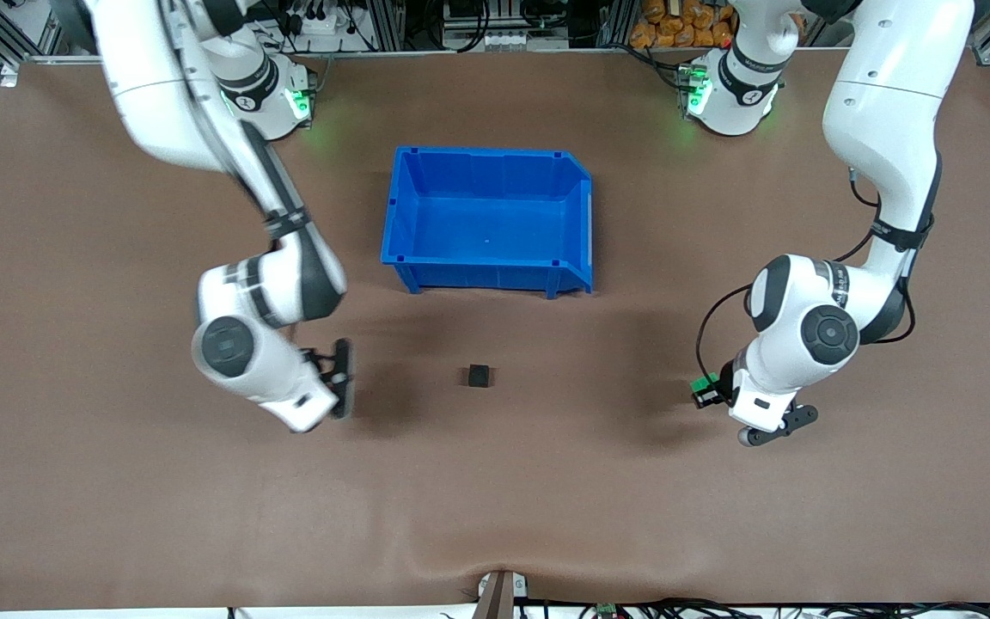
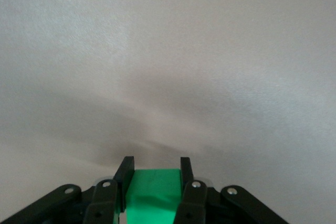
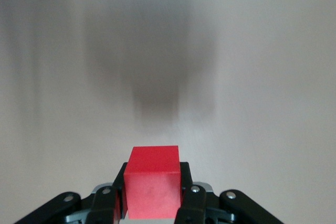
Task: Attach green and red cubes to black cube
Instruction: 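Carry the red cube with the right gripper against the black cube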
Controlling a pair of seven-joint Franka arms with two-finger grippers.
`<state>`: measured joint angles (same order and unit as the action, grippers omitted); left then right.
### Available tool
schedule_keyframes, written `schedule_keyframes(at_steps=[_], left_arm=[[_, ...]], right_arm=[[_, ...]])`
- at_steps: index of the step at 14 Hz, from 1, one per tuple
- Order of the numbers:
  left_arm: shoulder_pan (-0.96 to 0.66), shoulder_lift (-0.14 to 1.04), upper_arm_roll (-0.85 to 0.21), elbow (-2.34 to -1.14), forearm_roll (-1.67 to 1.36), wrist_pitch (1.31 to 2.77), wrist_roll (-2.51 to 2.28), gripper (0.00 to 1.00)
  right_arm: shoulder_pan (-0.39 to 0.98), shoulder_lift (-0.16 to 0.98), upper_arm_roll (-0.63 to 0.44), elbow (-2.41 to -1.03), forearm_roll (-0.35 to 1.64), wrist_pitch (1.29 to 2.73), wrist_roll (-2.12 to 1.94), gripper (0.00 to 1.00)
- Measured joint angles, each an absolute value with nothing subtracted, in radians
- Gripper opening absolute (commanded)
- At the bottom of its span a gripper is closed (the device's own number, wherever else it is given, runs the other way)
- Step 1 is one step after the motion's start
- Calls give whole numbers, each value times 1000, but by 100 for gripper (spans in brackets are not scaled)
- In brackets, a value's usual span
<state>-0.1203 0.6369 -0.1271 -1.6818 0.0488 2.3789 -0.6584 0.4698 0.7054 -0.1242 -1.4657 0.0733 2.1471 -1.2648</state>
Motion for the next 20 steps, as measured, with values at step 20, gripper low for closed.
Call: schedule_keyframes(at_steps=[20], left_arm=[[-237, 646, -125, -1634, 49, 2379, -986, 0]], right_arm=[[712, 978, -138, -1169, 72, 2124, -762, 0]])
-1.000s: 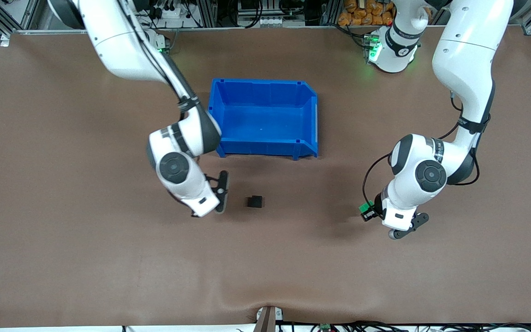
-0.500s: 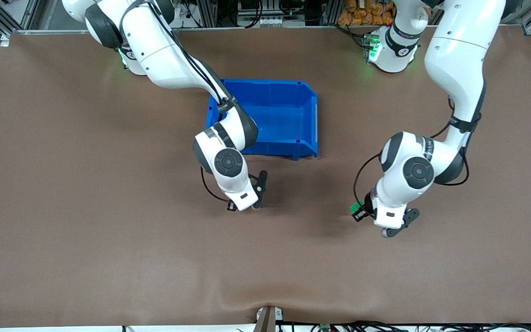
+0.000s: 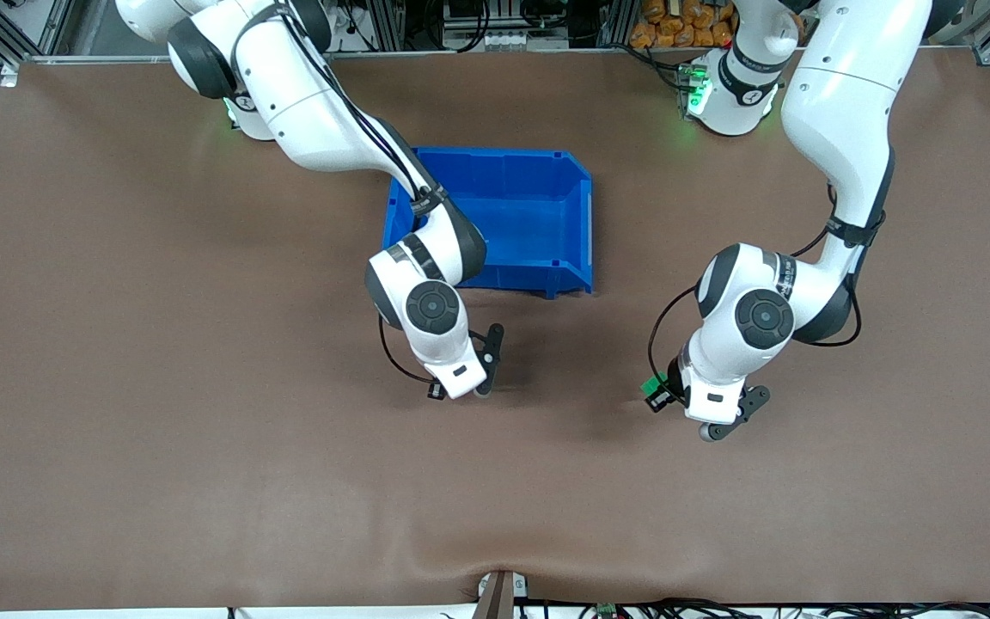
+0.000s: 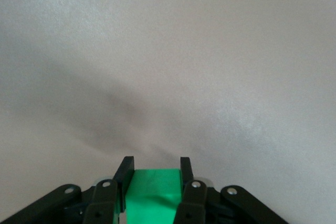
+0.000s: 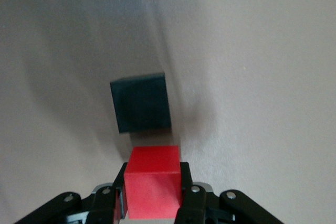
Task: Attach green and red cubes to black cube
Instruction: 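Carry the red cube with the right gripper against the black cube, then release the red cube and withdraw the right gripper while the left gripper approaches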
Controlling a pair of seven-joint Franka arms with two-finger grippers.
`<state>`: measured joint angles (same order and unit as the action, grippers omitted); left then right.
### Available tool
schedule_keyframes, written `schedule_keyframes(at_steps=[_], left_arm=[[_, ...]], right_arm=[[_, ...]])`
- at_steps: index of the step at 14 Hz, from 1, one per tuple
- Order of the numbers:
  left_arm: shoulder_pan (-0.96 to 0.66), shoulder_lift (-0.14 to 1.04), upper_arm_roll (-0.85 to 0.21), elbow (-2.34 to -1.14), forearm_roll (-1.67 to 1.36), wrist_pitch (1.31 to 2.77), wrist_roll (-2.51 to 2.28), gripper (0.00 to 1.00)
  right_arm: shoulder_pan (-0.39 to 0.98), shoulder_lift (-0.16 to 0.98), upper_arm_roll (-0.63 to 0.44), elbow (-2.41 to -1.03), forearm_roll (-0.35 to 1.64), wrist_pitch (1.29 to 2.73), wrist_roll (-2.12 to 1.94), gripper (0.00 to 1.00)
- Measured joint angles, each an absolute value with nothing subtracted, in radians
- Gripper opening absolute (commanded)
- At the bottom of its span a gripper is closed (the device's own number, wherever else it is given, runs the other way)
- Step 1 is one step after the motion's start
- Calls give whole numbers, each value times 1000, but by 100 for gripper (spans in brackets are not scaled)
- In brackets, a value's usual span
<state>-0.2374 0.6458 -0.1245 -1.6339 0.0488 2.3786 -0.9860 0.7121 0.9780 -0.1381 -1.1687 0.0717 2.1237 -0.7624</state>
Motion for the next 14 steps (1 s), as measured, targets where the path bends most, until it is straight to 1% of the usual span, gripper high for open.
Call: schedule_keyframes(at_steps=[6, 7, 8, 9, 14], left_arm=[[-252, 646, -123, -1632, 49, 2379, -1025, 0], [-252, 646, -119, -1631, 49, 2379, -1026, 0], [-252, 646, -115, -1630, 49, 2379, -1032, 0], [-251, 646, -113, -1630, 49, 2379, -1053, 0], [-245, 646, -108, -1625, 49, 2379, -1110, 0]], right_arm=[[724, 1004, -138, -1142, 58, 2125, -760, 0], [728, 1005, -138, -1142, 51, 2128, -760, 18], [732, 1005, -138, -1142, 43, 2134, -759, 81], [736, 1006, -138, -1142, 36, 2143, -757, 100], [739, 1006, -138, -1137, 25, 2171, -756, 100]])
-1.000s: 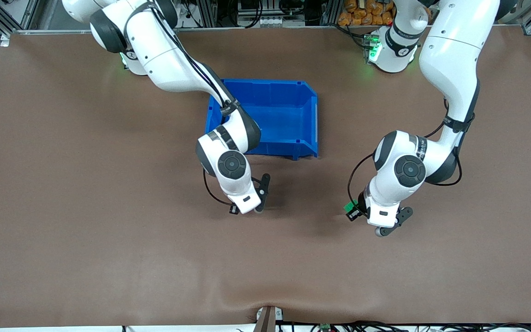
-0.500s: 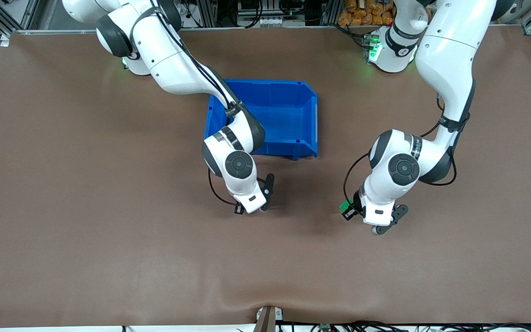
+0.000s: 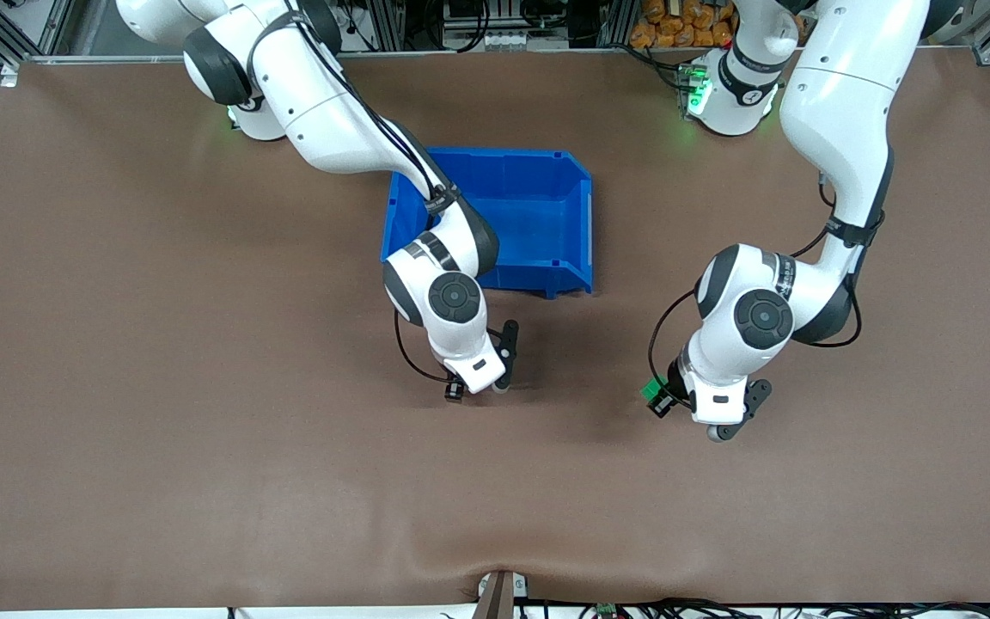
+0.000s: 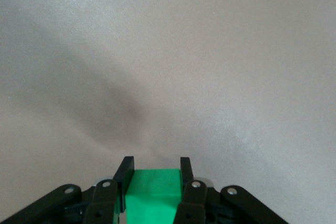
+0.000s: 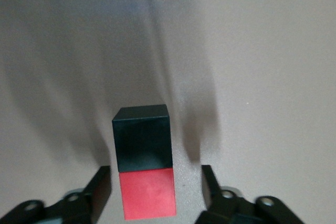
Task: Attach green and red cubes to black cube
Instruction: 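Release the red cube and withdraw the right gripper while the left gripper approaches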
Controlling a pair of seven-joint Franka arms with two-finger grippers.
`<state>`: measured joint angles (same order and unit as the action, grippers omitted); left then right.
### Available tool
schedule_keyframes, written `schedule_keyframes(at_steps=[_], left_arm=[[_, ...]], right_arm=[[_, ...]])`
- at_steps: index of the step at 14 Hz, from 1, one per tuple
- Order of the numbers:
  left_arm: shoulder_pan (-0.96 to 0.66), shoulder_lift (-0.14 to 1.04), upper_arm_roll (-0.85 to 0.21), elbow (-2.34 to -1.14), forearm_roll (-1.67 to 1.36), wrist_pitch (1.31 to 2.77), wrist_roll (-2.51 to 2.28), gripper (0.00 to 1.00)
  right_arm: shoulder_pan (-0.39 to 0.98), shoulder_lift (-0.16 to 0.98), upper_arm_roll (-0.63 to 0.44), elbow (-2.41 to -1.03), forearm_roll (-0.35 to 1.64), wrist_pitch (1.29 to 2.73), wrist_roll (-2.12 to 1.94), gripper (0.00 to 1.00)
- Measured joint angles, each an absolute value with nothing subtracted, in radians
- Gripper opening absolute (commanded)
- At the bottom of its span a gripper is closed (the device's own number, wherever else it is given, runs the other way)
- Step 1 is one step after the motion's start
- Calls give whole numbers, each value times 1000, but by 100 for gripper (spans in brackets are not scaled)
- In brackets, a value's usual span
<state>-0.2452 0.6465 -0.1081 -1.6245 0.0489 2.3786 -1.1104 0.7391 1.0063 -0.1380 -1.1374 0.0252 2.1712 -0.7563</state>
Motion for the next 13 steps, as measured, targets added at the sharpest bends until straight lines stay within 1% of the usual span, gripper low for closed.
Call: schedule_keyframes(at_steps=[3, 5, 7, 11, 13], left_arm=[[-248, 646, -111, -1616, 49, 2379, -1198, 0], [-249, 647, -114, -1604, 49, 2379, -1265, 0], [-251, 653, -118, -1591, 49, 2379, -1345, 0], [-296, 681, -127, -1573, 17, 2377, -1558, 0], [-332, 704, -127, -1547, 13, 2377, -1653, 0]], right_arm=[[737, 996, -145, -1119, 25, 2165, -755, 100], [732, 971, -150, -1116, 25, 2111, -755, 100], [722, 924, -155, -1122, 26, 2064, -750, 100], [607, 807, -138, -1147, 55, 1946, -756, 100], [545, 742, -134, -1177, 62, 1915, -757, 100]])
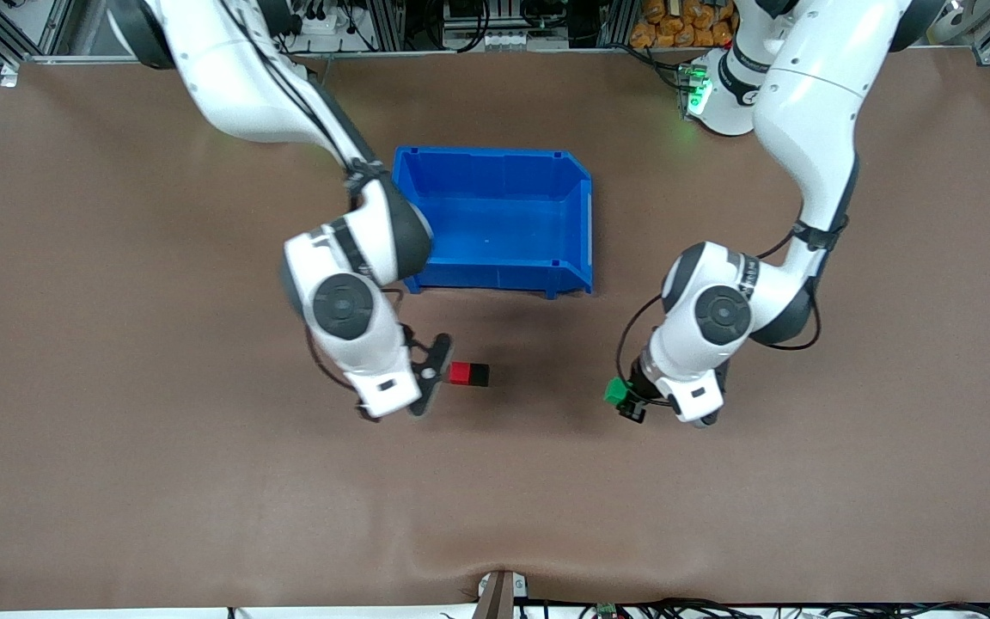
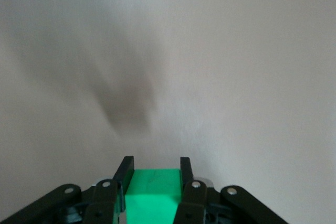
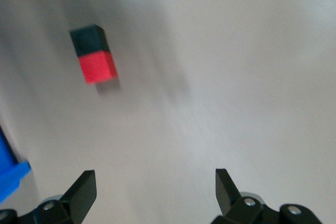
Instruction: Attach green and red cubes to black cube
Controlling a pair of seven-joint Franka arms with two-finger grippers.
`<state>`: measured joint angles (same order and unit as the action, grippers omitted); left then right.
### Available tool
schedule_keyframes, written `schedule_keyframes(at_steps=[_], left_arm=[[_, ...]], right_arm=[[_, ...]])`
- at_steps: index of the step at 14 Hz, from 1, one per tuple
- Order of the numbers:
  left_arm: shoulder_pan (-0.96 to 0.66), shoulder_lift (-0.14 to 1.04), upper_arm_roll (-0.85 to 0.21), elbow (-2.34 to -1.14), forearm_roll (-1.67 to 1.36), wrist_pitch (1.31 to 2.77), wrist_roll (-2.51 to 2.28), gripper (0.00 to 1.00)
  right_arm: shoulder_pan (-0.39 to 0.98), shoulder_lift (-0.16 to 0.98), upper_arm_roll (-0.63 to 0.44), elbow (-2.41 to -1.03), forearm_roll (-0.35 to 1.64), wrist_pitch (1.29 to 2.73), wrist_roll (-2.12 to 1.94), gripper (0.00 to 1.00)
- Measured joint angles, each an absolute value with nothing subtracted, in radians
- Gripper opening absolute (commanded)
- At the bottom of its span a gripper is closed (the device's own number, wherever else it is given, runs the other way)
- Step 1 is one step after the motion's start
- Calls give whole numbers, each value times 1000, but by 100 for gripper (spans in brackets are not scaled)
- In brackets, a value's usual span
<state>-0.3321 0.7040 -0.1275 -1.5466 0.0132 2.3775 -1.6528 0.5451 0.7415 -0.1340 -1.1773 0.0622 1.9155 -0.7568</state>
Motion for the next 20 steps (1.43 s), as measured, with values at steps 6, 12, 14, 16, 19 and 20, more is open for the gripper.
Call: schedule_keyframes(at_steps=[6, 12, 14, 16, 19, 20], left_arm=[[-413, 830, -127, -1374, -34, 2355, -1825, 0], [-490, 922, -116, -1282, -38, 2330, -1937, 0], [-528, 941, -85, -1260, -38, 2329, -2009, 0], [-575, 955, -53, -1240, -38, 2322, -2062, 0], [-611, 967, -45, -1229, -38, 2311, -2121, 0], [-622, 976, -45, -1225, -38, 2311, -2136, 0]], right_arm=[[370, 559, -132, -1336, 114, 1896, -749, 100], [227, 427, -132, -1405, 115, 1783, -570, 100], [163, 385, -134, -1407, 115, 1725, -513, 100], [80, 340, -134, -1408, 116, 1668, -499, 100], [-18, 268, -134, -1409, 124, 1580, -499, 100], [-30, 243, -134, -1409, 126, 1550, -494, 100]])
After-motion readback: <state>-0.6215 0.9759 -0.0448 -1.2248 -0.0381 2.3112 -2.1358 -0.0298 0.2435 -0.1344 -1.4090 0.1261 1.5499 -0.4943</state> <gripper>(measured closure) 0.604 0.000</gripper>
